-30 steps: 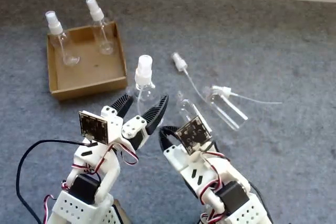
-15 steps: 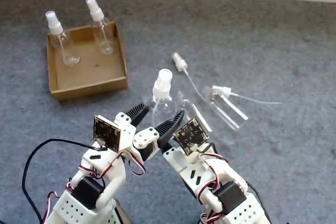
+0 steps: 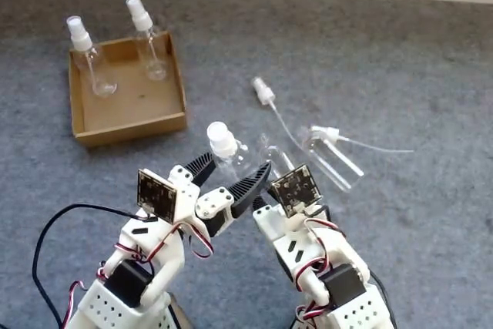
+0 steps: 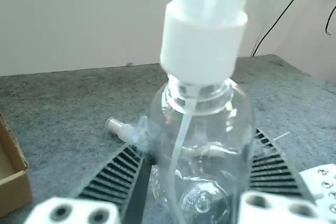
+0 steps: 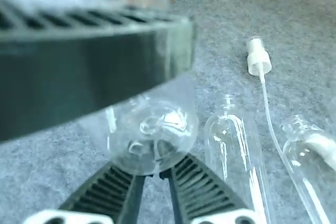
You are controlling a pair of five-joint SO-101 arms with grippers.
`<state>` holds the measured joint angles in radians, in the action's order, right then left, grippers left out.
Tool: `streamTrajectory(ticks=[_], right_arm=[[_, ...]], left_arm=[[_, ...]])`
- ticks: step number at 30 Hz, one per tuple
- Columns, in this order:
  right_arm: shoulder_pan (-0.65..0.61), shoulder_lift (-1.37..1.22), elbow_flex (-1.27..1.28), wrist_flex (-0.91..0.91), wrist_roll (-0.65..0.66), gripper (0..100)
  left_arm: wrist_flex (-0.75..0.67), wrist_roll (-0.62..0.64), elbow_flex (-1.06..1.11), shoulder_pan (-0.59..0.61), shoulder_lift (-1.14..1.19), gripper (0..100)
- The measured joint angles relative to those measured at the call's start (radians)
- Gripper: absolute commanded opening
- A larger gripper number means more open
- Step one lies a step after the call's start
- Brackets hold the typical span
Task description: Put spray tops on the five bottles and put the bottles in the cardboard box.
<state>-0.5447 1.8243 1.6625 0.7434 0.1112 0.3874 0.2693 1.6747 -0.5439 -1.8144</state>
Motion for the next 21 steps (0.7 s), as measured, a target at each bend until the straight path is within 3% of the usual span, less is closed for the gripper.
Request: streamTrajectory(ticks=[2,10,14,21], right_arm=[[0.000,0.000,0.002,0.000,0.000,0.5],[0.002,0.000,0.005,-0.002,0.000,0.5],[0.002,0.000,0.005,-0.008,0.000,0.5],[0.002,0.000,0.005,-0.017,0.000,0.5]], left_arm=[[0.000,0.000,0.000,0.020,0.000,16],[0.002,-0.003,-0.025,0.282,0.009,16],[0.074,-0.003,-0.126,0.422,0.009,16],[0.160,-0.040,-0.290,0.529,0.006,16]])
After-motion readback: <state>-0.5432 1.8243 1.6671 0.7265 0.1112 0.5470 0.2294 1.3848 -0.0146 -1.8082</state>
